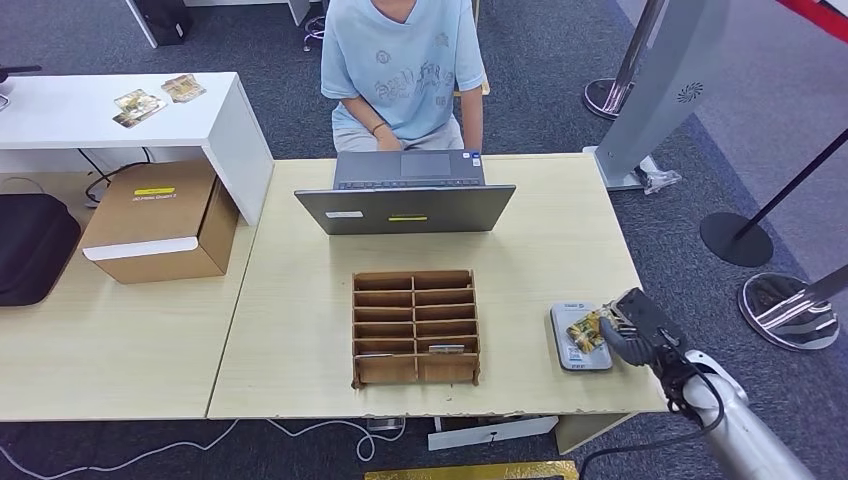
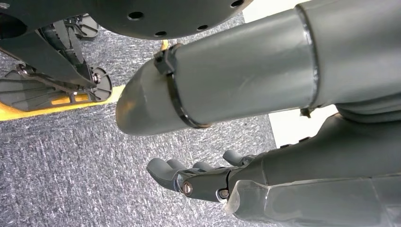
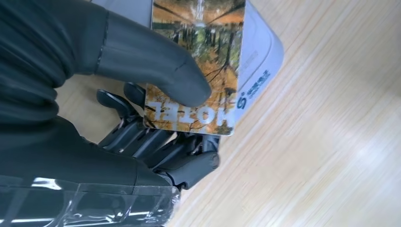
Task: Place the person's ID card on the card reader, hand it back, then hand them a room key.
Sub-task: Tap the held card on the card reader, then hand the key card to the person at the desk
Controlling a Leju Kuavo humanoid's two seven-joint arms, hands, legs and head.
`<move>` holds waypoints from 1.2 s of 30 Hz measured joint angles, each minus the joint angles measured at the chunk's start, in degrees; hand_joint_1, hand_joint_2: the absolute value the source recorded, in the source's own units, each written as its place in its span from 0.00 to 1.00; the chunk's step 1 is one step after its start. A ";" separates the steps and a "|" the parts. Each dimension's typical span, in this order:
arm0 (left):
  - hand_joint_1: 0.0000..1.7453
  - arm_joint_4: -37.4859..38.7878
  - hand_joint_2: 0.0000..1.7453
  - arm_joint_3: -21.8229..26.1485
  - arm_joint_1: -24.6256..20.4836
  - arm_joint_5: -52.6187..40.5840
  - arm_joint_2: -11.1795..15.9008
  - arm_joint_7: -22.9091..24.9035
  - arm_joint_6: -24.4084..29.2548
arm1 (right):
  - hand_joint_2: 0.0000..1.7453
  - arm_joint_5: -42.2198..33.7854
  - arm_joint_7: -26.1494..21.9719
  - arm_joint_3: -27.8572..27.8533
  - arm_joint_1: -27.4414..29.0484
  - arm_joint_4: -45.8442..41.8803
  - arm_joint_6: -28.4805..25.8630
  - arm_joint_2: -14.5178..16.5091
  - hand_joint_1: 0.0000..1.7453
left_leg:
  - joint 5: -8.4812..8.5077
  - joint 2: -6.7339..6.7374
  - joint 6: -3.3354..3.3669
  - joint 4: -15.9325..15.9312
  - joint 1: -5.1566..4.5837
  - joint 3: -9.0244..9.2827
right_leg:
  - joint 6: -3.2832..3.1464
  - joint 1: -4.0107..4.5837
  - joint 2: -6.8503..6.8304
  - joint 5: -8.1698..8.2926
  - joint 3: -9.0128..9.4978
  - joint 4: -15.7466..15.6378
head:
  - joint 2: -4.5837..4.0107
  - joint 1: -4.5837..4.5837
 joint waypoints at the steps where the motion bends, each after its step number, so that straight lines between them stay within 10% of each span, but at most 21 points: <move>1: 0.00 0.00 0.00 0.00 0.00 -0.01 0.00 0.01 0.00 | 1.00 0.21 -0.04 0.28 -0.25 0.31 -0.13 0.04 1.00 | 0.00 0.00 0.00 0.00 0.00 0.01 | 0.00 0.00 0.00 0.00 0.01 0.00 | 0.00 0.00; 36: 0.00 0.02 0.00 0.01 0.09 -0.22 0.09 -0.12 0.03 | 1.00 -6.35 -2.80 -0.63 -3.01 -2.78 0.32 -1.64 1.00 | 0.00 -0.01 0.00 0.01 -0.01 0.00 | 0.00 -0.01 -0.01 0.00 0.00 0.00 | 0.00 0.01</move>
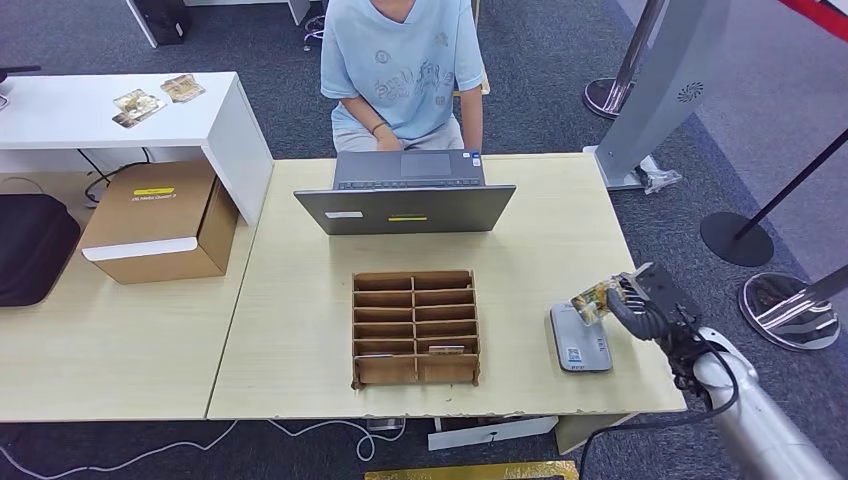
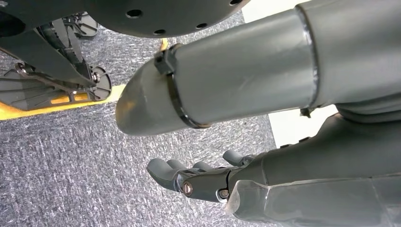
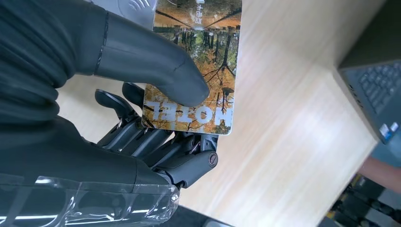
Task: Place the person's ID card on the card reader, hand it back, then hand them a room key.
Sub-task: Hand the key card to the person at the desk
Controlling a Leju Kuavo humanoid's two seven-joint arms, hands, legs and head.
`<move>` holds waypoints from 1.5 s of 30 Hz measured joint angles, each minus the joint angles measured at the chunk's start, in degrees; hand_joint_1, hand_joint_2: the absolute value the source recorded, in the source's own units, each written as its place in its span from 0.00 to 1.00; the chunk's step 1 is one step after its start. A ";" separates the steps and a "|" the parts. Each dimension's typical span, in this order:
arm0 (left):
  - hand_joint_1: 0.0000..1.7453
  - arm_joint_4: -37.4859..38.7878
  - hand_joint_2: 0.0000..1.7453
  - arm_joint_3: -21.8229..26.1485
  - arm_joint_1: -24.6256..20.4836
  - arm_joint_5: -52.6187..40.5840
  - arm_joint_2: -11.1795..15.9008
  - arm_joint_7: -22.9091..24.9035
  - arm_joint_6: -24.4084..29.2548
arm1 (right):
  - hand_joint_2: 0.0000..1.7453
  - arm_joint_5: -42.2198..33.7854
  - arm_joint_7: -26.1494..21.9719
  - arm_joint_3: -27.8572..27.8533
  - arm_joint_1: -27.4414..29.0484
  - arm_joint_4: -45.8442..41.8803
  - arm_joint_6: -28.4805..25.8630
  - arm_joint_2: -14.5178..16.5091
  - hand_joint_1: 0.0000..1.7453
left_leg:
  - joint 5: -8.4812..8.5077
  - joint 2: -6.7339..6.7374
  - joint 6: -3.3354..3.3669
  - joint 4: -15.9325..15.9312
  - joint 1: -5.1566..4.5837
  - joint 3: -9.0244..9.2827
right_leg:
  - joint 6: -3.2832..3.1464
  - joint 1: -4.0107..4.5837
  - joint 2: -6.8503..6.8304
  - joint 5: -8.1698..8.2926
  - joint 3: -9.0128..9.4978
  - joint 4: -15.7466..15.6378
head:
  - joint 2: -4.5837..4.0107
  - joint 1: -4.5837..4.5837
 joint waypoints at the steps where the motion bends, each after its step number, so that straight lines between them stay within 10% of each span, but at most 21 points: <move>1: 0.00 0.00 0.00 0.00 0.02 -0.09 -0.01 -0.03 0.00 | 1.00 0.00 0.00 -0.42 0.00 -0.73 -0.17 -0.19 1.00 | 0.00 0.00 0.00 0.00 0.00 0.00 | 0.00 0.00 0.00 0.00 0.00 0.00 | 0.00 0.00; 24: 0.00 0.00 0.00 -5.73 -0.69 -7.81 -1.27 -1.25 -0.23 | 1.00 5.51 2.32 -23.46 15.34 -27.99 -0.07 -1.92 1.00 | -0.09 0.10 0.09 0.00 -0.02 -0.03 | 0.02 -0.01 0.06 -0.02 -0.02 -0.02 | 0.00 0.01; 45: 0.00 -0.01 0.00 -6.04 -0.97 -5.14 -1.19 -1.08 -0.62 | 1.00 15.11 2.39 -6.81 -15.50 -10.77 -4.86 2.68 1.00 | 0.02 0.11 0.06 0.00 0.00 -0.01 | 0.00 0.00 0.09 0.02 -0.02 0.08 | 0.00 0.00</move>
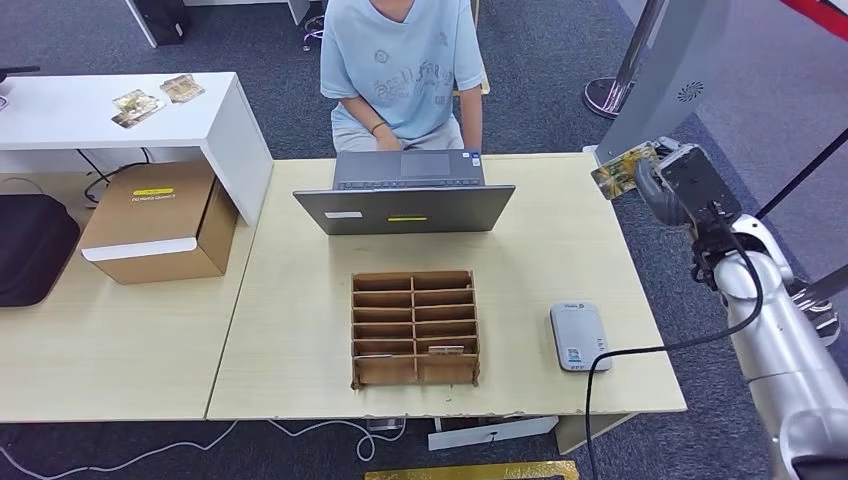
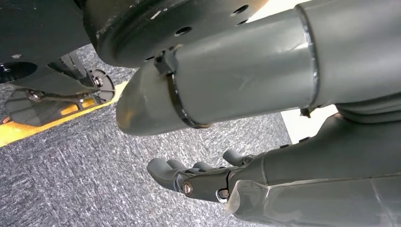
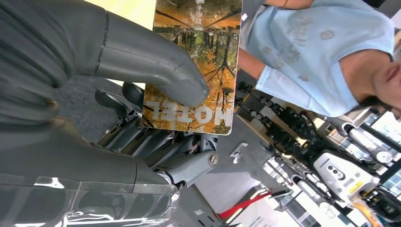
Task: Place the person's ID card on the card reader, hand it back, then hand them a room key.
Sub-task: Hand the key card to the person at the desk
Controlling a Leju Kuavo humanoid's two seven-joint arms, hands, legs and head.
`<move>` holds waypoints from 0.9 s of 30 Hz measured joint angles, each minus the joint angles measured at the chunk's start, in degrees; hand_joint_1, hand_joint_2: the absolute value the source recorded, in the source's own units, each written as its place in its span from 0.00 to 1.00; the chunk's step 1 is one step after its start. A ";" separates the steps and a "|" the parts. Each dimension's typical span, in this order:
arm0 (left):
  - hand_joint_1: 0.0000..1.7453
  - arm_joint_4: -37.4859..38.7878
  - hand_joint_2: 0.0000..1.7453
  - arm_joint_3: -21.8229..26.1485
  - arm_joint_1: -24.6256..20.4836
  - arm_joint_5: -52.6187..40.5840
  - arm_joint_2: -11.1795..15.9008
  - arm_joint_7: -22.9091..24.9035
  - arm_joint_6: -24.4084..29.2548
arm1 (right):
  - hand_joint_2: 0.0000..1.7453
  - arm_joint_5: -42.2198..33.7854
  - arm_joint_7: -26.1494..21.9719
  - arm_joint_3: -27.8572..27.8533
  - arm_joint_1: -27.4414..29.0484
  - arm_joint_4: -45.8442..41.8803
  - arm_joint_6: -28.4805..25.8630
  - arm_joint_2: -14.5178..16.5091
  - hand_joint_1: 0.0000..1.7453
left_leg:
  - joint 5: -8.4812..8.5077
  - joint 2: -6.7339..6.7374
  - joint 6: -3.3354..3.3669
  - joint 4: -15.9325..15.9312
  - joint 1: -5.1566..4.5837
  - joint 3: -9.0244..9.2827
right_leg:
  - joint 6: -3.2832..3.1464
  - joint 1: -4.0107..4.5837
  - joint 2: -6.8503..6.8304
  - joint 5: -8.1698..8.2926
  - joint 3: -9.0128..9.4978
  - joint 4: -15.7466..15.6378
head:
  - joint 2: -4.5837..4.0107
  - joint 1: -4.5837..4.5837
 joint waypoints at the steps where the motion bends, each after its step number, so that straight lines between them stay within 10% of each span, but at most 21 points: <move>1: 0.00 0.00 0.00 0.00 0.00 0.01 0.00 0.00 0.01 | 1.00 0.19 -0.08 0.82 -1.29 1.04 -0.07 0.34 1.00 | 0.01 -0.01 -0.01 0.00 0.00 0.00 | 0.00 0.00 -0.01 0.00 0.00 0.00 | 0.00 -0.01; 27: 0.00 -0.01 0.00 -0.75 -0.20 -0.87 0.00 -0.76 -0.79 | 1.00 21.94 -0.93 16.16 -18.06 16.73 -20.32 11.08 1.00 | 0.03 -0.03 -0.04 0.00 0.01 -0.01 | 0.00 0.01 0.00 0.00 -0.01 0.01 | 0.00 0.00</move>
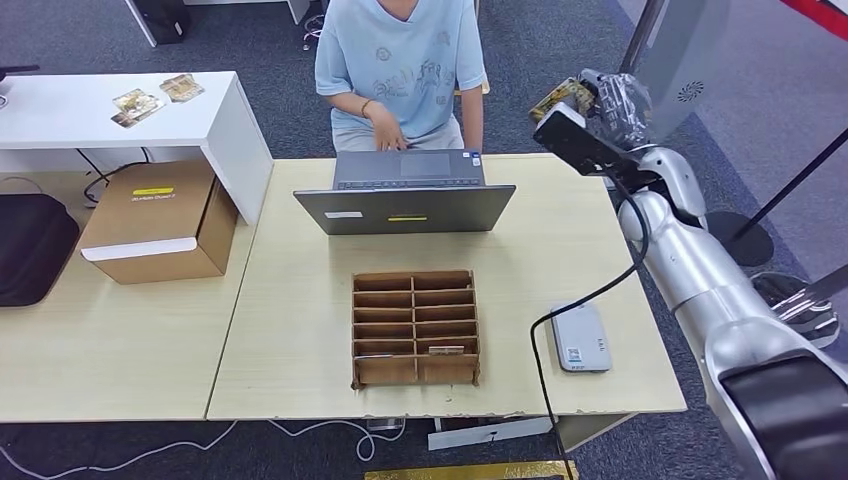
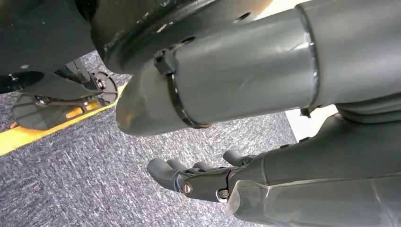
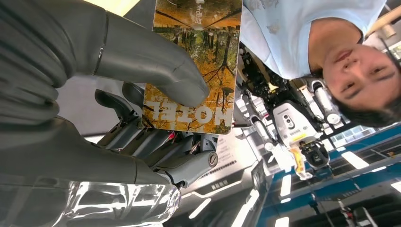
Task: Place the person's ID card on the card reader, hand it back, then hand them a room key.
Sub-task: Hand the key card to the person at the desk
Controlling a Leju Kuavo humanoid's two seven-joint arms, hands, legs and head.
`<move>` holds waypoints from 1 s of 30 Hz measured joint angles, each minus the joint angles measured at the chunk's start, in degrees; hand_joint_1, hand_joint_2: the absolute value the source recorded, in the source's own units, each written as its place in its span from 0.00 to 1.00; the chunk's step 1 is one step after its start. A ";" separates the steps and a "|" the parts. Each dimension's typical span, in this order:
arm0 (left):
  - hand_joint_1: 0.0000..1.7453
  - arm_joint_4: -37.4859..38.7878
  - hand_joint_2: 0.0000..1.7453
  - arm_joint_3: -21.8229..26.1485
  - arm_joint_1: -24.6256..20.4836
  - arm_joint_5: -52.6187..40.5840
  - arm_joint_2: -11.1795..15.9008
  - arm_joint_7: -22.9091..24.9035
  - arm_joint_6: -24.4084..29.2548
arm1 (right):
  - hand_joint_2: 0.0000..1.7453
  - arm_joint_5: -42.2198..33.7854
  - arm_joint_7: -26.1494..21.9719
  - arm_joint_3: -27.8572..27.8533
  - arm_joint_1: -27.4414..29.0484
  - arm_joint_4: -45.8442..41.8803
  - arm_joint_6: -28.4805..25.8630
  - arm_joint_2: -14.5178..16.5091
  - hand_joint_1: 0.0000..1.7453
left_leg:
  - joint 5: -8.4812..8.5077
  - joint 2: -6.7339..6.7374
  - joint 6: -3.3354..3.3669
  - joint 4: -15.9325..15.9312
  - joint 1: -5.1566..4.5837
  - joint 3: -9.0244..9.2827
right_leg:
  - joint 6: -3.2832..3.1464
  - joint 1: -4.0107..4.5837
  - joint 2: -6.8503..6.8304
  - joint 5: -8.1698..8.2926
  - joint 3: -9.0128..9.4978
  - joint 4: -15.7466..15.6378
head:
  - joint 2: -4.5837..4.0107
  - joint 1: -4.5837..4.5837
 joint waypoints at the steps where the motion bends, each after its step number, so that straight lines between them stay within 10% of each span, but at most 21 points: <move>1: 0.00 0.01 0.00 -0.01 -0.02 -0.01 0.01 0.00 -0.12 | 1.00 0.95 0.10 0.35 -0.06 0.33 -0.65 0.37 1.00 | 0.00 0.00 0.00 0.00 0.00 0.00 | 0.00 0.00 0.00 0.00 0.00 0.00 | 0.00 0.01; 30: 0.00 0.02 0.00 -0.42 -0.09 0.18 0.02 0.07 -0.38 | 1.00 21.98 6.69 5.27 -9.16 13.66 -5.47 12.88 1.00 | 0.01 0.00 -0.02 0.00 0.01 0.01 | 0.00 0.01 0.02 0.00 -0.01 0.02 | 0.00 0.00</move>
